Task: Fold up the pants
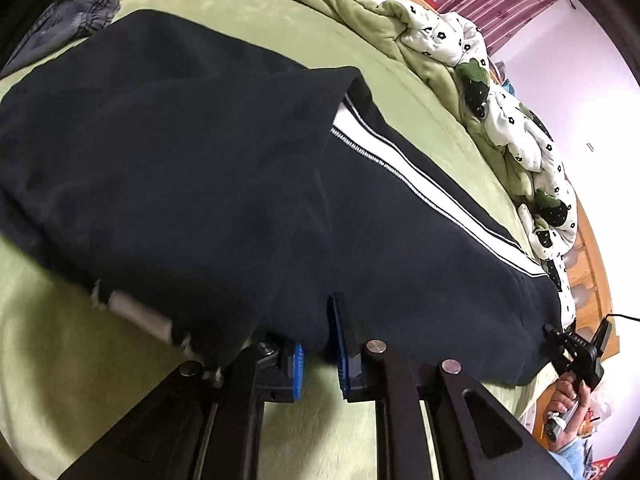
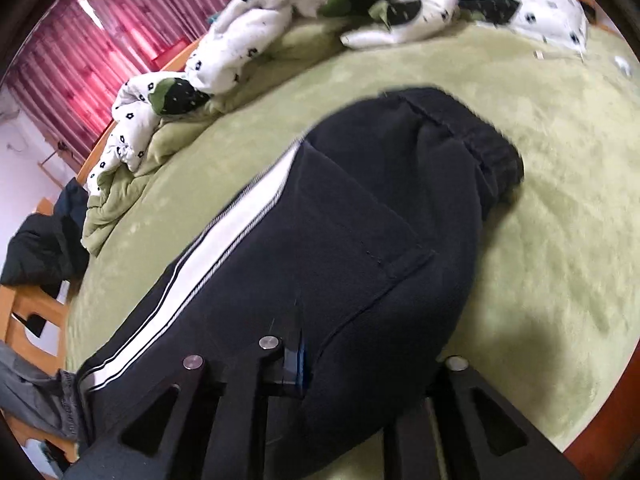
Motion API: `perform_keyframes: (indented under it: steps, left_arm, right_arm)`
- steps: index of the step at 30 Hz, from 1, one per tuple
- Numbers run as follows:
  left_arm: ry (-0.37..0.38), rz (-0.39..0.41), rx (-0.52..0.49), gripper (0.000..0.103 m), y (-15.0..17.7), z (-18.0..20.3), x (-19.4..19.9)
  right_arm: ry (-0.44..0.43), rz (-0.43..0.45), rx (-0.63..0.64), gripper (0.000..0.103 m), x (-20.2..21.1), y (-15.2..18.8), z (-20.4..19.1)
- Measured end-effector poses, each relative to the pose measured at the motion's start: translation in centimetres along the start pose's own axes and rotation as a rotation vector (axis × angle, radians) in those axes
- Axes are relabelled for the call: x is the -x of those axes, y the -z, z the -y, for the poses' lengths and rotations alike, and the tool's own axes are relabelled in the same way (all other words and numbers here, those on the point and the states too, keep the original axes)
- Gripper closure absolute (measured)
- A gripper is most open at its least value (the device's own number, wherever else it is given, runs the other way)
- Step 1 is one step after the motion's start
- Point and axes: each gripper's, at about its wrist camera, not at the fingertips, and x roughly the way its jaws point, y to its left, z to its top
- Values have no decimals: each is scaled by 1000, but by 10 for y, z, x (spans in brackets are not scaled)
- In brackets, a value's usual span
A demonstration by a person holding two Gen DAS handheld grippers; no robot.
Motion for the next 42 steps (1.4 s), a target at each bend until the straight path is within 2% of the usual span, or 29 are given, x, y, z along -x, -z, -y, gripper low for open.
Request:
perform_keyframes:
  steps: [2, 4, 7, 11, 12, 15, 17, 20, 22, 26, 29, 31, 33, 34, 35, 37, 39, 41, 42]
  left_arm:
    - [-20, -16, -2, 77, 5, -3, 7]
    - [-49, -9, -13, 62, 9, -1, 15]
    - [-109, 3, -39, 54, 18, 0, 31]
    - [-134, 50, -23, 51, 26, 1, 49]
    - [-125, 64, 4, 50, 26, 0, 54]
    - [-77, 81, 46, 50, 25, 2, 61]
    - [-65, 85, 32, 50, 24, 12, 63]
    - [-87, 112, -11, 49, 23, 27, 67]
    - [-88, 142, -26, 45, 22, 40, 65]
    - [-73, 162, -28, 45, 19, 54, 51]
    - [-56, 144, -25, 45, 17, 63, 37]
    - [-51, 126, -34, 45, 15, 67, 30]
    - [-60, 123, -38, 45, 14, 70, 26]
    - [-62, 123, -41, 45, 14, 70, 26]
    - [-65, 120, -43, 45, 14, 70, 25]
    - [-65, 121, -55, 45, 14, 70, 26]
    - [-61, 139, -76, 45, 14, 70, 29]
    - [-74, 160, -98, 45, 14, 68, 33]
    - [-86, 157, -102, 45, 14, 67, 35]
  right_arm:
    - [-1, -20, 2, 76, 5, 10, 5]
    - [13, -33, 46, 68, 13, 19, 9]
    - [48, 8, 99, 52, 39, 31, 23]
    - [61, 52, 101, 36, 73, 38, 55]
    - [68, 65, 80, 36, 79, 36, 65]
    - [-11, 116, -48, 36, 90, 29, 100]
    - [-70, 125, -132, 35, 86, 21, 120]
    - [-133, 152, -212, 35, 70, 2, 134]
    - [-186, 135, -242, 35, 53, -14, 138]
    - [-291, 79, -304, 35, 13, -37, 127]
    - [-299, 47, -315, 35, -15, -44, 116]
    - [-271, 16, -316, 35, -38, -50, 107]
    - [-237, 32, -323, 39, -49, -58, 104]
    - [-194, 55, -310, 57, -47, -62, 104]
    - [-145, 92, -273, 69, -43, -69, 102]
    - [-124, 148, -127, 73, -29, -89, 96]
    - [-164, 228, 33, 74, -3, -99, 85]
    - [-153, 332, 111, 73, 14, -97, 83]
    - [-136, 354, 113, 73, 14, -96, 90]
